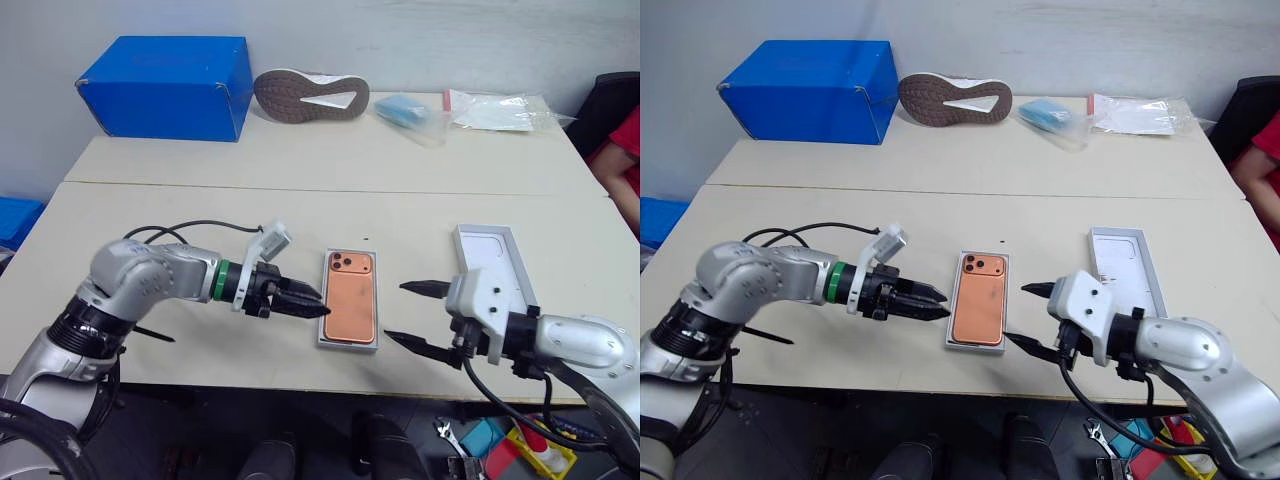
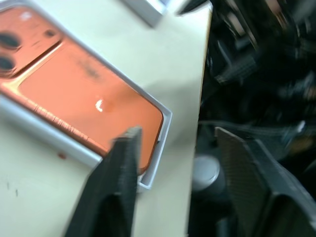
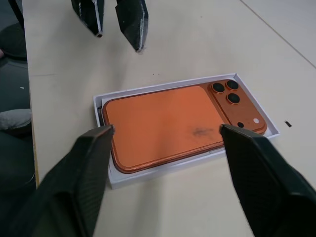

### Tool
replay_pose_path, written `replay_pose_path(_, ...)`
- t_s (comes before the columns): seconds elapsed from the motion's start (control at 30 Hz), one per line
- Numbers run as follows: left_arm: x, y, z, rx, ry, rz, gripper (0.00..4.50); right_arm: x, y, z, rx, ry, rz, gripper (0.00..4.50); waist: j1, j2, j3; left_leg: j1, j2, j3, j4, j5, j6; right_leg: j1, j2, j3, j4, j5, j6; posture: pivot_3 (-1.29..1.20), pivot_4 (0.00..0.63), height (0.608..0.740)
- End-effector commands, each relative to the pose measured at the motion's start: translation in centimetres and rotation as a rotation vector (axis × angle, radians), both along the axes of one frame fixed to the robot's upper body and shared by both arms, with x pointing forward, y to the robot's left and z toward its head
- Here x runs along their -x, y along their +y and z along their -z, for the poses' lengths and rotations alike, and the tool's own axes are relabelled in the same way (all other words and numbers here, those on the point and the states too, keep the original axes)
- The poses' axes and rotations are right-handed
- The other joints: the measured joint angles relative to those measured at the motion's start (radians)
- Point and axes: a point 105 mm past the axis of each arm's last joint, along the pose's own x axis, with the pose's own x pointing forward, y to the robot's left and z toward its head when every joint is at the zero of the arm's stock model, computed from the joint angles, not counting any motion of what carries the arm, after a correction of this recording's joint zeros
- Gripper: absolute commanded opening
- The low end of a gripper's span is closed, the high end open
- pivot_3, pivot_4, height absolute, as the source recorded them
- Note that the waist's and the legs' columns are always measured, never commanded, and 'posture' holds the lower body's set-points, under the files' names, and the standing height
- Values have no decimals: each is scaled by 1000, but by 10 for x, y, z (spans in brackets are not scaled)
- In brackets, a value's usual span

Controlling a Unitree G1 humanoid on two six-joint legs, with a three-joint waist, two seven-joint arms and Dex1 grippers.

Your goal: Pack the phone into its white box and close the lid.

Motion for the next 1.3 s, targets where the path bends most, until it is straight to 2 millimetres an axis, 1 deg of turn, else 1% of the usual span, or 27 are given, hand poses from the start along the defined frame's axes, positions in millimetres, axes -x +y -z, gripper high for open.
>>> replay_pose_path(0.03, -6, -2, 3, -18, -137, 83, 1180, -7, 9, -1, -7, -22, -22, 2239, -1, 0, 0, 0, 0, 0, 0, 0, 0, 0, 0, 0, 0, 0, 0, 0, 150, 740)
replay_pose_path(0.13, -14, -6, 11, -47, -195, 110, 204, -16, 17, 6, 1, -13, -31, 1203, -3, 0, 0, -2, 0, -1, 0, 0, 1, -1, 0, -1, -1, 0, 0, 0, 150, 740)
replay_pose_path(0.17, -15, -6, 12, -48, -201, 114, 0, -17, 18, 7, 2, -13, -31, 848, -4, 0, 0, -3, 0, -1, 0, 0, 2, -1, 0, -2, -1, 0, 0, 0, 150, 740)
replay_pose_path(0.2, -17, -7, 14, -53, -214, 121, 0, -20, 22, 12, 14, -8, -38, 556, -4, 0, 0, -4, 0, -1, 1, 0, 2, -2, 0, -2, -1, 0, 0, 0, 150, 740)
replay_pose_path(0.23, -18, -8, 15, -58, -223, 127, 0, -21, 24, 15, 24, -5, -44, 127, -5, 0, 0, -6, 0, -2, 1, 0, 2, -4, 0, -2, -1, 0, 1, 0, 150, 740)
replay_pose_path(0.3, -21, -5, 19, -77, -244, 124, 0, -24, 28, 23, 51, 7, -56, 55, -6, 0, 0, -7, 0, -2, 1, 0, 2, -4, 0, -3, 0, 1, 1, 0, 150, 740)
replay_pose_path(0.37, -25, -1, 20, -90, -248, 106, 0, -26, 28, 26, 63, 8, -59, 55, -6, 0, 0, -7, 0, -3, 1, 0, 3, -4, 0, -3, 0, 1, 1, 0, 150, 740)
replay_pose_path(0.43, -28, 8, 19, -98, -253, 89, 0, -27, 23, 22, 54, 1, -45, 55, -6, 0, 0, -7, 0, -3, 1, 0, 3, -4, 0, -4, 0, 1, 1, 0, 150, 740)
replay_pose_path(0.5, -32, 18, 12, -78, -239, 47, 0, -26, 12, 14, 37, -4, -17, 55, -6, 0, 0, -7, 0, -3, 1, 0, 3, -4, 0, -4, 0, 1, 1, 0, 150, 740)
replay_pose_path(0.57, -32, 22, 5, -44, -207, 18, 0, -23, 3, 10, 32, -6, 4, 55, -5, 0, 0, -8, 0, -3, 1, 0, 3, -4, 0, -4, 0, 1, 1, 0, 150, 740)
replay_pose_path(0.67, -17, 28, -15, 59, -18, 26, 0, -19, -34, 1, 51, -11, 141, 55, 2, 0, 0, -8, 0, -4, 1, -1, 4, -3, -1, -5, 0, 1, 1, 0, 150, 740)
replay_pose_path(0.73, -12, 32, -24, 101, 72, 22, 0, -15, -55, -2, 66, -5, 229, 55, 2, 0, 0, -8, 0, -4, 1, -1, 5, -3, -1, -5, 0, 1, 1, 0, 150, 740)
replay_pose_path(0.83, -22, 38, -40, 198, 143, -54, 0, -11, -78, -6, 44, 32, 377, 55, 1, 0, 0, -8, 0, -4, 1, -1, 5, -3, -1, -5, 0, 1, 2, 0, 150, 740)
replay_pose_path(0.93, -29, 45, -51, 261, 133, -77, 559, -19, -94, -10, 7, 57, 529, 0, -5, 0, 0, -7, 0, -4, 3, -1, 5, -3, -1, -5, 1, 1, 2, 0, 150, 740)
replay_pose_path(1.0, -26, 49, -56, 272, 124, -48, 1227, -28, -106, -11, -25, 68, 639, 0, -12, 0, 0, -6, 0, -3, 2, -1, 5, -3, 0, -3, 1, 1, 2, 0, 150, 740)
replay_pose_path(1.03, -24, 50, -57, 268, 109, -32, 1543, -34, -113, -10, -51, 84, 708, 179, -14, 1, 0, -6, 0, -3, 2, -1, 4, -3, 0, -3, 1, 1, 2, 0, 150, 740)
replay_pose_path(1.1, -22, 50, -57, 252, 69, -6, 2132, -42, -123, -5, -73, 112, 809, 589, -12, 1, 0, -6, 1, -3, 2, -1, 4, -3, 0, -3, 2, 1, 2, 0, 150, 740)
replay_pose_path(1.17, -20, 50, -56, 238, 40, 10, 2814, -48, -126, -2, -100, 136, 857, 1311, -9, 1, 1, -6, 0, -3, 2, -1, 4, -4, -1, -3, 2, 1, 2, 0, 150, 740)
replay_pose_path(1.2, -20, 50, -56, 230, 23, 15, 3108, -51, -126, -1, -118, 149, 875, 1595, -8, 1, 1, -7, 0, -3, 2, -1, 4, -4, -1, -3, 2, 1, 2, 0, 150, 740)
replay_pose_path(1.3, -20, 52, -53, 194, -48, 22, 4047, -66, -126, 2, -190, 178, 936, 2682, -7, 2, 1, -7, 0, -3, 2, -1, 4, -4, -1, -3, 2, 1, 2, 0, 150, 740)
